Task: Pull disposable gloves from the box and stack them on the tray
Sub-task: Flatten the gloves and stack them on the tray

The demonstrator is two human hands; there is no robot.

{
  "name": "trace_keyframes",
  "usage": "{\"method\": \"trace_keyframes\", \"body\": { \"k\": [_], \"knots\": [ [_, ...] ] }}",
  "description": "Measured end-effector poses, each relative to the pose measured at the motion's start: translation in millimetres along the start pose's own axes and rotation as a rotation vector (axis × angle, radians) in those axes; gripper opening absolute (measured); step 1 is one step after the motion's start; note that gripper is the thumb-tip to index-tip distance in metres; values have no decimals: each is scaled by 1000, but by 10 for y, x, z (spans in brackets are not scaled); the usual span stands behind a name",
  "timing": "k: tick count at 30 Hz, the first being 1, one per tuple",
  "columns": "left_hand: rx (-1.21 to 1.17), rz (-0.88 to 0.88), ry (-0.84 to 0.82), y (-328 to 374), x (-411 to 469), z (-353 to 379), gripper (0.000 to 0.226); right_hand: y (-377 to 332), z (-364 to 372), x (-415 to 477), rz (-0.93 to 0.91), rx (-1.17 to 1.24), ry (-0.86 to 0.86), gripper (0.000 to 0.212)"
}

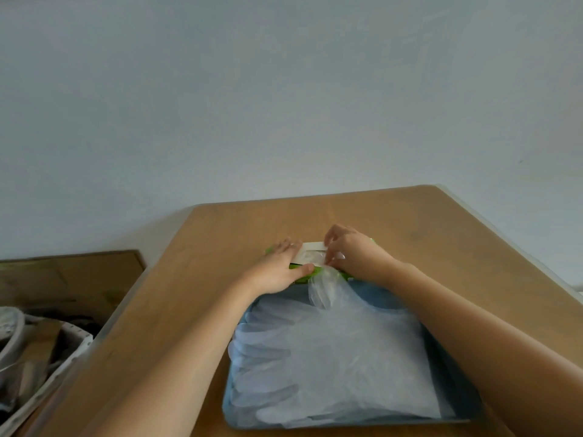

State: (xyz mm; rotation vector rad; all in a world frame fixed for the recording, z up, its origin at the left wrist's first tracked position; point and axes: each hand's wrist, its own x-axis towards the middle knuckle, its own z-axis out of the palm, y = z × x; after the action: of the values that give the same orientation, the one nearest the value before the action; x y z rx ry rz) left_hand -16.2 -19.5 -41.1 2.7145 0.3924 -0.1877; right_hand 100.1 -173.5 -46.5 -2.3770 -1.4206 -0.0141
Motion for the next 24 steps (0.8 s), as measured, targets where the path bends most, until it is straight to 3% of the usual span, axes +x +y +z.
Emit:
{"method": "trace_keyframes", "body": {
  "k": [4,16,18,21,24],
  "knots": [
    [1,5,13,-29,17,38,72,81,39,-53,33,173,128,7],
    [24,2,-13,-52,48,37,71,178,68,27,274,281,367,8],
    [17,1,-18,-47,36,33,71,202,70,21,211,298,330,3],
    [22,5,-25,-44,31,25,71,169,78,-32,42,308,140,18],
    [16,-1,-24,-41,35,22,71,127,91,-20,-14,245,130,5]
  ]
}}
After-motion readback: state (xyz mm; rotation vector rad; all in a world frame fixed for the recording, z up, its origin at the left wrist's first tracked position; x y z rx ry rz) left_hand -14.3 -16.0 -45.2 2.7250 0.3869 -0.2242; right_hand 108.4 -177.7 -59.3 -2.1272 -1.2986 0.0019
